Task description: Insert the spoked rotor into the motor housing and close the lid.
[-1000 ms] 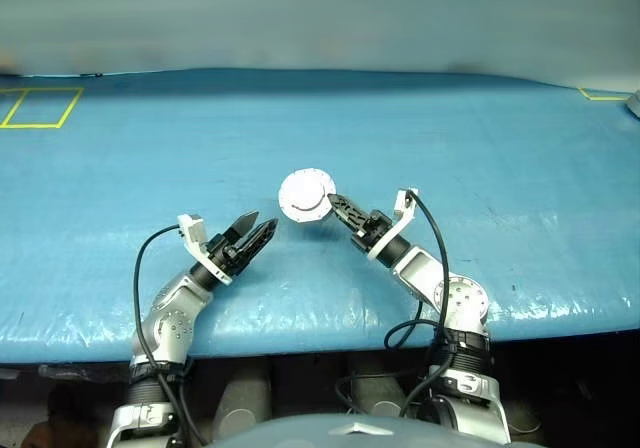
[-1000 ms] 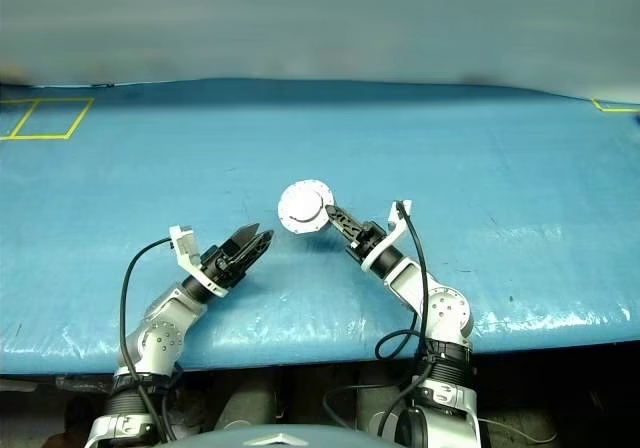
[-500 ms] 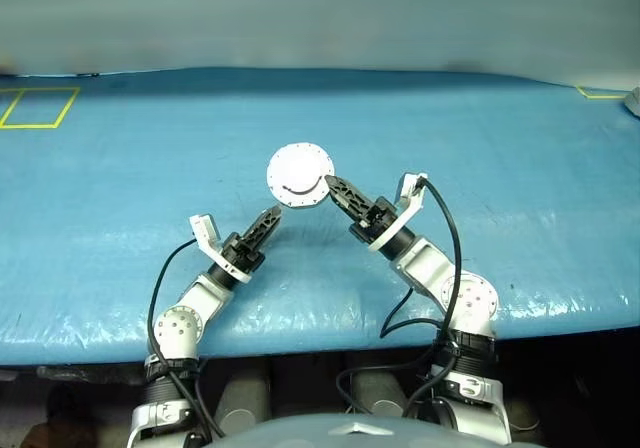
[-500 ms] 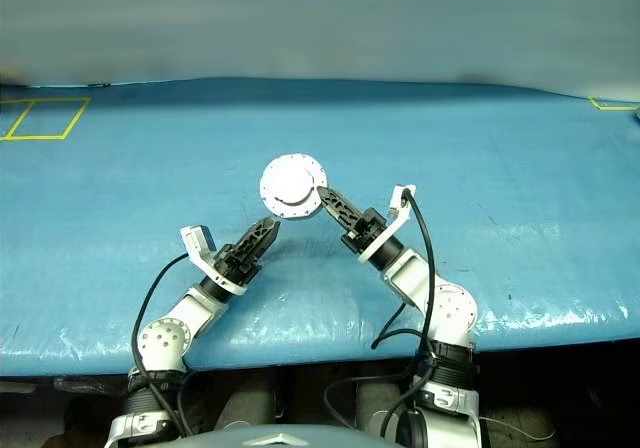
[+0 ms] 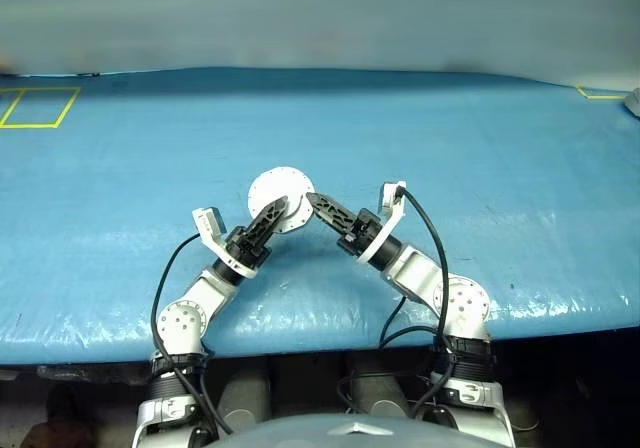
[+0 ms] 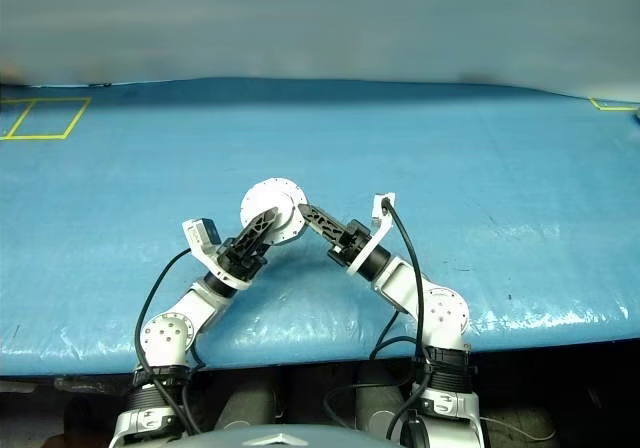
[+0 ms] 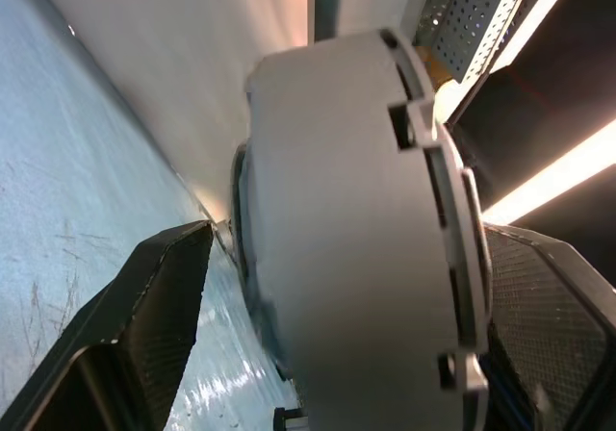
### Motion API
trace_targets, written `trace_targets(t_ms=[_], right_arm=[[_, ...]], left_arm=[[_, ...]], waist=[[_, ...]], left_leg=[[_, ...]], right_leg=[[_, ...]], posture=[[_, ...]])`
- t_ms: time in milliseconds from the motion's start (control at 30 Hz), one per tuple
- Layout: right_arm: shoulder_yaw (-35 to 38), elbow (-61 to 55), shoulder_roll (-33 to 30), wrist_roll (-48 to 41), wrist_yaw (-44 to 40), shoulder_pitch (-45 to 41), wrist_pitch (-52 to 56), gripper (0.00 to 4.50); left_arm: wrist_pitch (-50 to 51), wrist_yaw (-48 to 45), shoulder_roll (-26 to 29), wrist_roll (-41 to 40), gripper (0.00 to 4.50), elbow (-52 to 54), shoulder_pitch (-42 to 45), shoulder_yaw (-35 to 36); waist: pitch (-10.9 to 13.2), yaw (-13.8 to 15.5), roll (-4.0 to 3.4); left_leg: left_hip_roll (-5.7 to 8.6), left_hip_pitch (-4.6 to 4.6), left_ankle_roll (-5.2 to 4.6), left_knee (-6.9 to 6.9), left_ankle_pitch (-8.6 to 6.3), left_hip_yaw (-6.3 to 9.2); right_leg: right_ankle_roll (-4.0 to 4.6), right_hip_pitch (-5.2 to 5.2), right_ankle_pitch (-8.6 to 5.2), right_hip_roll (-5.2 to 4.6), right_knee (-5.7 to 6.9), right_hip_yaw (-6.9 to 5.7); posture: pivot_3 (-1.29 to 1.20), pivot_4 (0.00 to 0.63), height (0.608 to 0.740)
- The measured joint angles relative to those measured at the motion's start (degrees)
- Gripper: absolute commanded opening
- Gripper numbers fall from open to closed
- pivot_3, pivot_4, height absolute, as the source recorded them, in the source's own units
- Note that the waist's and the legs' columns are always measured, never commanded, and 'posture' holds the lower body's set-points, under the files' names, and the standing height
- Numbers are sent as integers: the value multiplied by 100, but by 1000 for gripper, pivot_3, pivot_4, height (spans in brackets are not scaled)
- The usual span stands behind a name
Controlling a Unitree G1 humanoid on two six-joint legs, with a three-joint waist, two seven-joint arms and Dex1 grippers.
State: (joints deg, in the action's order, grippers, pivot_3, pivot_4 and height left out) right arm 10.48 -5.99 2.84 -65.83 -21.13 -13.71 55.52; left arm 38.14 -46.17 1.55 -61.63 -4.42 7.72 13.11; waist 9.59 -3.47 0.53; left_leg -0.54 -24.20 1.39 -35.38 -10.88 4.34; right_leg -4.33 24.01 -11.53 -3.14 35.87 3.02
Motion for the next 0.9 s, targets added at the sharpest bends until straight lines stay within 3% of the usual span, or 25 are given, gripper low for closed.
trace_targets(t_ms=[133, 333, 733, 900], right_arm=[[-46, -1, -39, 1, -11, 4, -3, 1273], [-159, -66, -53, 0, -110, 58, -21, 1273], [-288, -118, -137, 246, -324, 103, -289, 1273], [-339, -91, -191, 395, -397, 103, -432, 2793]], left_arm=[[-80, 8, -49, -1, 4491, 0, 96, 44], [-77, -30, -50, -34, 2604, -24, 103, 30], [-113, 44, -126, -49, 2571, -28, 75, 36], [-231, 131, -162, 97, 2571, -32, 68, 26]], waist=[[0, -3, 0], [0, -1, 0], [0, 1, 1], [0, 0, 1]], left_leg=[[1, -3, 0, -7, 0, 1], [1, -5, 0, -10, 0, 3], [2, -6, 0, -18, 0, 7], [2, -6, 0, -20, 0, 7]], right_leg=[[-1, -1, 1, 0, 0, 0], [-2, -2, 1, 1, 1, -1], [-3, -6, 2, 1, 1, -2], [-4, -7, 2, 1, 1, -1]], posture=[[0, 150, 740], [0, 150, 740], [0, 150, 740], [0, 150, 740]])
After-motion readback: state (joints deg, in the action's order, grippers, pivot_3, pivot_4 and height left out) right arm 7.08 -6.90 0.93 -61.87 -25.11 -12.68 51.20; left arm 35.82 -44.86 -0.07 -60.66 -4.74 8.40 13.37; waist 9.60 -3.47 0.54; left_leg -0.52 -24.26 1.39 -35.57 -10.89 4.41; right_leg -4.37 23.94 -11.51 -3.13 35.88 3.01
